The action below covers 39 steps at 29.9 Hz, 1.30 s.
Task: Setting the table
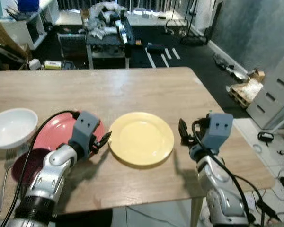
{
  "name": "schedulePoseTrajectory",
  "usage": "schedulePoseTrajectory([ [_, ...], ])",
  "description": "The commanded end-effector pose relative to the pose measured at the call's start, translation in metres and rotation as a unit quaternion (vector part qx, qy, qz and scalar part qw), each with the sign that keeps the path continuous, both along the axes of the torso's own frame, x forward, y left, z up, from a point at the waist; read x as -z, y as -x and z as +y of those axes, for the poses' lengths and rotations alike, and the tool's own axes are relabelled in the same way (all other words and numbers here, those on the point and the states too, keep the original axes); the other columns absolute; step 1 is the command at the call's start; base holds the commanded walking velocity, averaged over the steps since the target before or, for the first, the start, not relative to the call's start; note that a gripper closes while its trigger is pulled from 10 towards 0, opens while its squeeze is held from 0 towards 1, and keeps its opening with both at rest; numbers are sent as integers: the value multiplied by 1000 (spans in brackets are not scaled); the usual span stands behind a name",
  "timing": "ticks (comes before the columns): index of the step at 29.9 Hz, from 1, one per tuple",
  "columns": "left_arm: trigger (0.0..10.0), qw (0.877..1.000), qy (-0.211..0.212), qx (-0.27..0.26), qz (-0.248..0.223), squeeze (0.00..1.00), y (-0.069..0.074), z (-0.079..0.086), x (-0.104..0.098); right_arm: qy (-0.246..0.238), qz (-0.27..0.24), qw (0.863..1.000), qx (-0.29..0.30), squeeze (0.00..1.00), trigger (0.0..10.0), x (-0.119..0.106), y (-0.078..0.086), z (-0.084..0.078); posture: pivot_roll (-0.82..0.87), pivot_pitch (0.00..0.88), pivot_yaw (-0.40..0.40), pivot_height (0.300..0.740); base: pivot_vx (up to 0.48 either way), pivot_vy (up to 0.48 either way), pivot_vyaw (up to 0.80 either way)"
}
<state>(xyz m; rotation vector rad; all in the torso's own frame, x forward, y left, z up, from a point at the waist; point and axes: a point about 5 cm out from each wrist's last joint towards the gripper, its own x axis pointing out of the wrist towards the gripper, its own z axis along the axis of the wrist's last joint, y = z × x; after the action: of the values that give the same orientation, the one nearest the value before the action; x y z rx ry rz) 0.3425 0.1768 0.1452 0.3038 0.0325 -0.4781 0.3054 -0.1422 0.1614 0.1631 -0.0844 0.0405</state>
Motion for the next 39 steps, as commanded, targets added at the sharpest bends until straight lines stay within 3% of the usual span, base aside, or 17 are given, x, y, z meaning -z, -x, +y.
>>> schedulePoseTrajectory([
  [1, 10000, 1000, -19, 13, 8, 0, -2, 0, 4, -4, 7, 1000, -8, 0, 10000, 2, 2, 1, -42, 52, 25, 740, 0, 0, 0],
  [9, 10000, 998, -31, 48, 35, 0, -12, -3, 4, -6, 0, 1000, -20, 0, 10000, -5, 3, 7, -52, 80, 24, 740, 0, 0, 0],
  [18, 10000, 996, -32, 64, 57, 0, -17, -2, 9, 1, 9, 1000, -20, 0, 10000, -6, 3, 1, -52, 103, 19, 740, 0, 0, 0],
  [24, 10000, 993, -66, 60, 78, 0, -15, 2, 19, -6, 16, 999, -35, 0, 10000, -10, 0, 3, -45, 106, 14, 740, 0, 0, 0],
  [26, 10000, 989, -96, 56, 98, 0, -16, 7, 23, -11, 25, 999, -47, 0, 10000, -11, -1, 6, -45, 106, 15, 740, 0, 0, 0],
  [32, 10000, 986, -121, 46, 110, 0, -17, 10, 25, -19, 36, 997, -58, 0, 10000, -11, -2, 8, -46, 104, 18, 740, 0, 0, 0],
  [38, 10000, 986, -118, 45, 108, 0, -19, 11, 24, -96, 83, 987, -99, 0, 10000, -3, -1, 17, -44, 100, 20, 740, 0, 0, 0],
  [39, 10000, 986, -119, 46, 109, 0, -19, 11, 24, -127, 98, 980, -114, 0, 10000, -1, 0, 21, -44, 100, 20, 740, 0, 0, 0],
])
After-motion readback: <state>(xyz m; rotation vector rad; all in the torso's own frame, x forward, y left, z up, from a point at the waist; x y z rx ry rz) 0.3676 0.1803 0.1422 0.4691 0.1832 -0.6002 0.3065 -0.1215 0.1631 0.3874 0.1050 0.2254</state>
